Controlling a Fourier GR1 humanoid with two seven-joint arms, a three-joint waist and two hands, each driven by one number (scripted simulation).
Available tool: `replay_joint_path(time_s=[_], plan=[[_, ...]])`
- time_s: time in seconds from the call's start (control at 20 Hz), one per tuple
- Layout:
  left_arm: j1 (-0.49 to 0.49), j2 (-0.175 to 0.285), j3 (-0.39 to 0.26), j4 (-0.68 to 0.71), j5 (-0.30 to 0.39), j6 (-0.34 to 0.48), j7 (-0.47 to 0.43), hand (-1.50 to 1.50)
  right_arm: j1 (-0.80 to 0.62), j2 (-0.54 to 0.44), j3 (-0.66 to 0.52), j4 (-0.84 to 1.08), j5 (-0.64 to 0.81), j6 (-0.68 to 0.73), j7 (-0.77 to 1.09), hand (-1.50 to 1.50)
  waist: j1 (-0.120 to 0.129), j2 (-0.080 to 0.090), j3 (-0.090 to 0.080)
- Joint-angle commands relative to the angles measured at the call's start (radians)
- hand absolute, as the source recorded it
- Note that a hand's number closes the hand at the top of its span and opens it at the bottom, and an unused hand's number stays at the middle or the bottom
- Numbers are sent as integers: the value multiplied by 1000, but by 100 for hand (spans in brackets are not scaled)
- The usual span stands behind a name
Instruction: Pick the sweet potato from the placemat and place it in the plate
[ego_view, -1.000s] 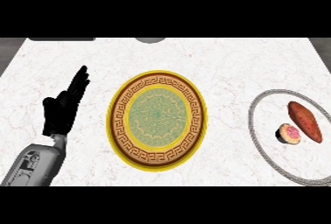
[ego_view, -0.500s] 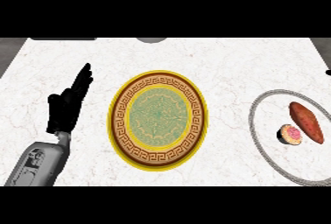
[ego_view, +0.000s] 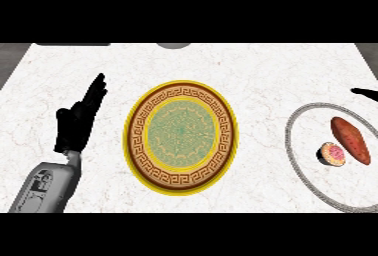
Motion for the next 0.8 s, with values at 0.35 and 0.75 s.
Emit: replay_joint_path(time_s=[0.35, 0.75], plan=[[27, 4, 44, -68, -10, -61, 25, 0, -53, 140, 49, 242, 226, -89, -116, -150, 2, -1, 0], [80, -25, 59, -134, -40, -70, 53, 0, -100, 166, 16, 323, 318, -54, -137, -150, 2, -2, 0]])
